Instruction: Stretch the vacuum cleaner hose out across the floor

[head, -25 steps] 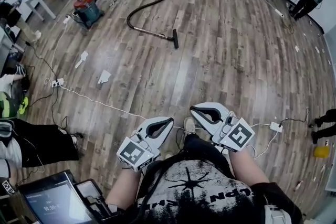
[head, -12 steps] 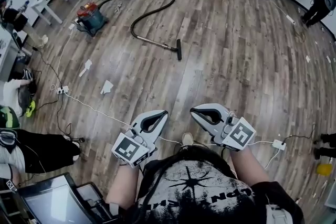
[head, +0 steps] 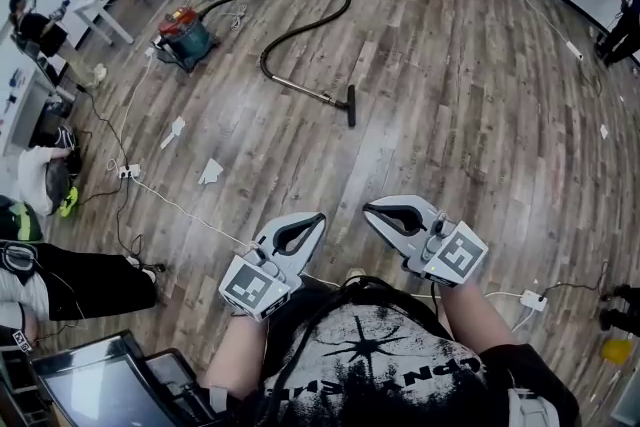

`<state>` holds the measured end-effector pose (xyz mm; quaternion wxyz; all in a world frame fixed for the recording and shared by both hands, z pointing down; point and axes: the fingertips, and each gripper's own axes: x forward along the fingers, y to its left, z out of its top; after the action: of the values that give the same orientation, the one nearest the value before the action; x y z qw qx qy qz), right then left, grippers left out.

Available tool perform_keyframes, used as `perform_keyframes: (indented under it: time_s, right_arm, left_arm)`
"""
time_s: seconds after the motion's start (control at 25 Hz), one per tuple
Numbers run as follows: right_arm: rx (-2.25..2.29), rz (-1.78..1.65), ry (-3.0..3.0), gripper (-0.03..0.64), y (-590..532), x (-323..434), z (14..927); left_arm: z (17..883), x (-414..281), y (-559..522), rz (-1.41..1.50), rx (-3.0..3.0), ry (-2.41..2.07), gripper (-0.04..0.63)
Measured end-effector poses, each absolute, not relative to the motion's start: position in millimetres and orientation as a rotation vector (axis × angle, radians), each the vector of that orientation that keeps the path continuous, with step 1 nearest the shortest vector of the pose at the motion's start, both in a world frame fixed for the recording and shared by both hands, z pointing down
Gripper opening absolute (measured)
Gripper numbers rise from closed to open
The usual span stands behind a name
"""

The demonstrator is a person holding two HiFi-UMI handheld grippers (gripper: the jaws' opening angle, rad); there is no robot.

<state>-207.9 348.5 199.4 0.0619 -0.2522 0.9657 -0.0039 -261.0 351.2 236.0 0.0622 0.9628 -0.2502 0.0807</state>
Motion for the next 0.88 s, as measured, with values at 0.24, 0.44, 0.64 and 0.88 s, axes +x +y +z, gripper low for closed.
perform_keyframes:
  time_s: [0.24,0.44,0.64,0.88]
  right_arm:
    - [-0.767,-0.059,2.954,0.008,325.9,-201.0,210.7]
    - [-0.927,-0.025,2.893,0.008,293.4,-199.5,209.3]
    - [-1.021,-0.053,2.898,0.008,254.9,-205.1,216.6]
    - [-1.074,0.040,2.888,0.008,194.0,-228.1,196.2]
  left_arm:
    - [232.9,-254.9,330.7,0.221,2.904,-0.769,0.000]
    - [235.2,-265.2,306.3,0.207,2.915,-0.731,0.000]
    - [231.6,-275.1,255.5,0.179,2.934,-0.656,0.000]
    - [211.7,-290.8,189.8,0.175,3.002,-0.553,0.000]
